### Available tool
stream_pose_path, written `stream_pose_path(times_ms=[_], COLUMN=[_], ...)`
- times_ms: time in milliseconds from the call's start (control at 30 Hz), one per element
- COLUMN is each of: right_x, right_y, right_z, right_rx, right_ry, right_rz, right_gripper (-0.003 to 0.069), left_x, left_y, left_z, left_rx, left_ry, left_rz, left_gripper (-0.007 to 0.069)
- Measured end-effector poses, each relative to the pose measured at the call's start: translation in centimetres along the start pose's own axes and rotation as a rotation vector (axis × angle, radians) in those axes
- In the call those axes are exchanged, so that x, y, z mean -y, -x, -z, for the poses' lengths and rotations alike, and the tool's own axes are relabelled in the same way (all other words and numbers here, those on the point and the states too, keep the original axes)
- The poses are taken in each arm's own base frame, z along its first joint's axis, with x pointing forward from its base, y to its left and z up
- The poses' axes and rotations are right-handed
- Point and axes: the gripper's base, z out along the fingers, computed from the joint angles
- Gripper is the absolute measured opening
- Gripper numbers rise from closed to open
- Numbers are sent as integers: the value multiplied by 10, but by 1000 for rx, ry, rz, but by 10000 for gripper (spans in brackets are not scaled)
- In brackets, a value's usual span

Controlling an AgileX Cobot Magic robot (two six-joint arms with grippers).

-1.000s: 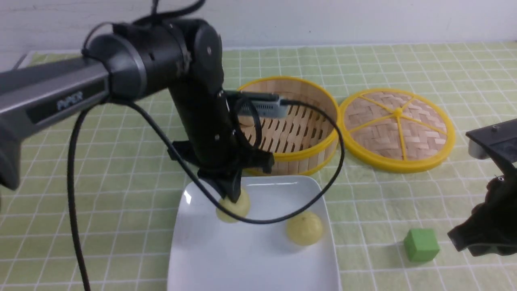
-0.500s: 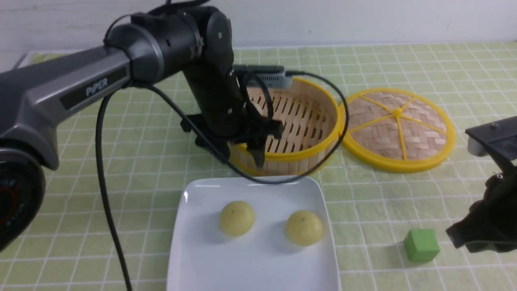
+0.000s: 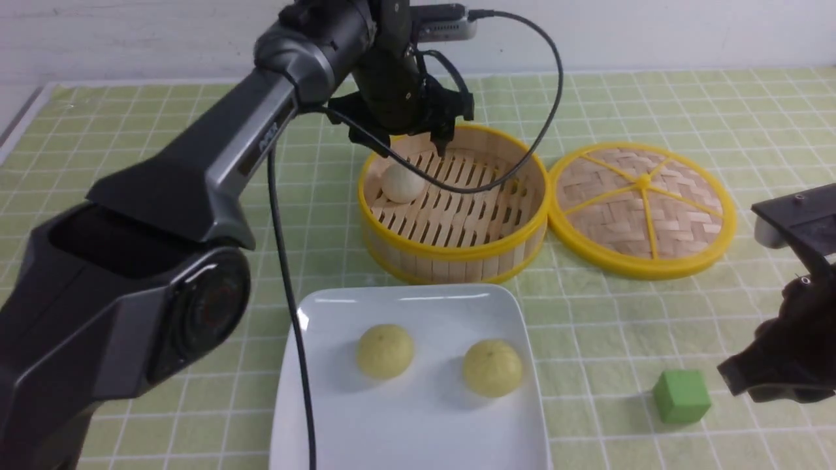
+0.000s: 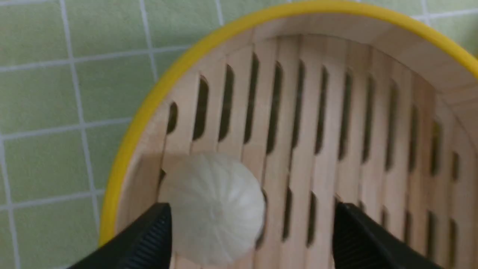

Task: Put the steamed buns into the plate on the green tablecloth.
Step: 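Reach into the bamboo steamer and grasp a bun with the left gripper, then carry the bun from the bamboo steamer to the plate with the left gripper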

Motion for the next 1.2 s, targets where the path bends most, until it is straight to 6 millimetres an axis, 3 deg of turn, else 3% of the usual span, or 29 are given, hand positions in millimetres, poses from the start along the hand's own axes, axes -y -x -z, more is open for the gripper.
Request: stream_pose_path(times_ms=[200,267,333,367,400,433,467,600,700,800,900,933,967,1133,1200], right_x=[-1,-1,-2,-2,-2,-2,-2,-3,-3,-3,-3,-3,-3,-3,-3], right_y=[0,0,0,0,0,0,0,0,0,0,0,0,0,0,0], right_z=[0,0,0,0,0,0,0,0,0,0,0,0,0,0,0], right_rx=[1,4,5,5,4,4,4,4,3,2,1,1,1,0,0], right_ry=[7,14,19,19,21,23,25,28,31,31,34,34,34,35,35], right_rz=[-5,-9,-12,-12,-14,-15,-16,-18,-21,-21,-23,-23,-23,-22,-22], right_gripper=[78,82,85,86,87,90,90,92,93,97,99,100,102,108,111], left_x=[-9,-9,-8,-8,-7,-5,-4,0,6,10,7,7,5,3,3], left_y=[-4,-6,-9,-9,-10,-10,-10,-8,1,19,28,28,28,10,-17], left_z=[-30,-36,-41,-41,-42,-42,-40,-25,18,91,148,152,183,219,214], left_rx=[7,3,-11,-11,-19,-27,-29,-45,-39,102,214,221,271,233,110], left_ry=[80,79,67,67,58,43,31,-14,-62,-103,-109,-110,-120,-168,-185], left_rz=[-35,-35,-29,-29,-23,-17,-17,-19,-17,-78,-125,-126,-133,-133,-148], left_gripper=[538,477,356,342,270,150,92,32,29,29,29,29,29,30,30])
